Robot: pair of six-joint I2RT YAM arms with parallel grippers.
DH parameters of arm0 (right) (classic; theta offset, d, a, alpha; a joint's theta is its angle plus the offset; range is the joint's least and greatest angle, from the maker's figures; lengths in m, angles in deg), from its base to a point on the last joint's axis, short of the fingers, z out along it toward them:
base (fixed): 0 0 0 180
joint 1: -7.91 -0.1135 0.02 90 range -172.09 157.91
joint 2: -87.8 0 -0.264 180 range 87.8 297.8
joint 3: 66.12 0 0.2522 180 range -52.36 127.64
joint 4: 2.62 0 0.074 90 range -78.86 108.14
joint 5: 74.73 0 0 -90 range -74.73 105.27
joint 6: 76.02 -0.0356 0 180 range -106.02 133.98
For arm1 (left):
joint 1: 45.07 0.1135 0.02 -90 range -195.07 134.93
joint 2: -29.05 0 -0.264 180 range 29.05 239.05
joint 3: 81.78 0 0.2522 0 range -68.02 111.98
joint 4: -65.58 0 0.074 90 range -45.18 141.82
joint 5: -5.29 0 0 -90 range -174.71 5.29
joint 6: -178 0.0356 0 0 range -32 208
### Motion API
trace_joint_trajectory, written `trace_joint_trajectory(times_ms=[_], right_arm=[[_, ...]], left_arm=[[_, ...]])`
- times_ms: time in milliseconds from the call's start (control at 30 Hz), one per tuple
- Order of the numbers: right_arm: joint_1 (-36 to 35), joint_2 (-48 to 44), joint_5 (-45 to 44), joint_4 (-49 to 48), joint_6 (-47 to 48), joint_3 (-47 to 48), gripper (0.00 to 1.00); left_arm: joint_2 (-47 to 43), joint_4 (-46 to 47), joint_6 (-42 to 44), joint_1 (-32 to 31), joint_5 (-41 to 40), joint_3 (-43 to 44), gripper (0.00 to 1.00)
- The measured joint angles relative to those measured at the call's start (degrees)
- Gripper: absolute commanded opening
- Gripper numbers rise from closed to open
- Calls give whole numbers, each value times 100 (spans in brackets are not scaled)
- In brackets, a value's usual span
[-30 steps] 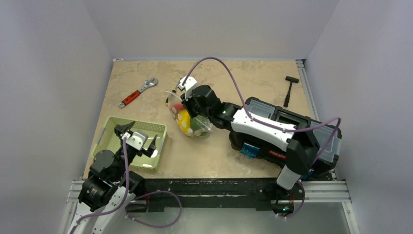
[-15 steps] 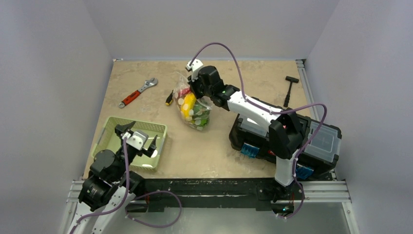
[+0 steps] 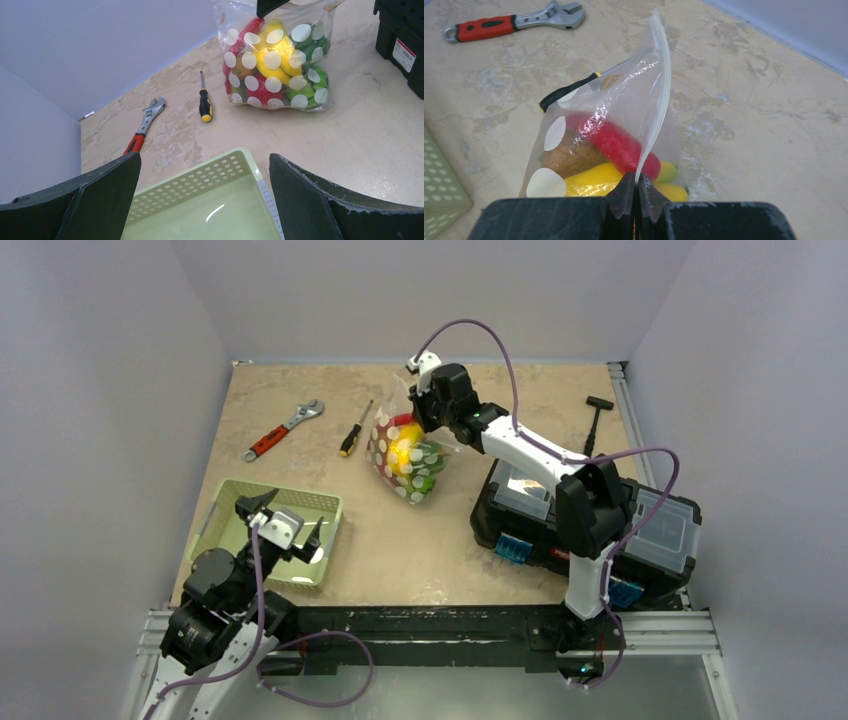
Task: Place the food in the zip-top bag and seal the zipper
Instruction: Place the zipper food storage bag at the center of the board.
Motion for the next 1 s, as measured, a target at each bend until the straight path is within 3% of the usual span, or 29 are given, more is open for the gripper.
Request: trace_joint_trajectory(times_ms=[133,200,333,767,1000], right_arm=[[-68,-9,369,15,-136,-2,3],[-149,-31,520,2,-249,-4,11],[-299,-74,789,-33,-474,-7,36],[-428,-424,1086,116,-590,-31,84],[-667,-802,719,494,-570,94,89]], left_arm=[[0,4,7,0,2,0,100],[2,4,7,0,0,0,100],[7,11,7,0,0,0,100],[13,39,11,0,-2,-2,100],[13,57,11,0,-7,-76,100]])
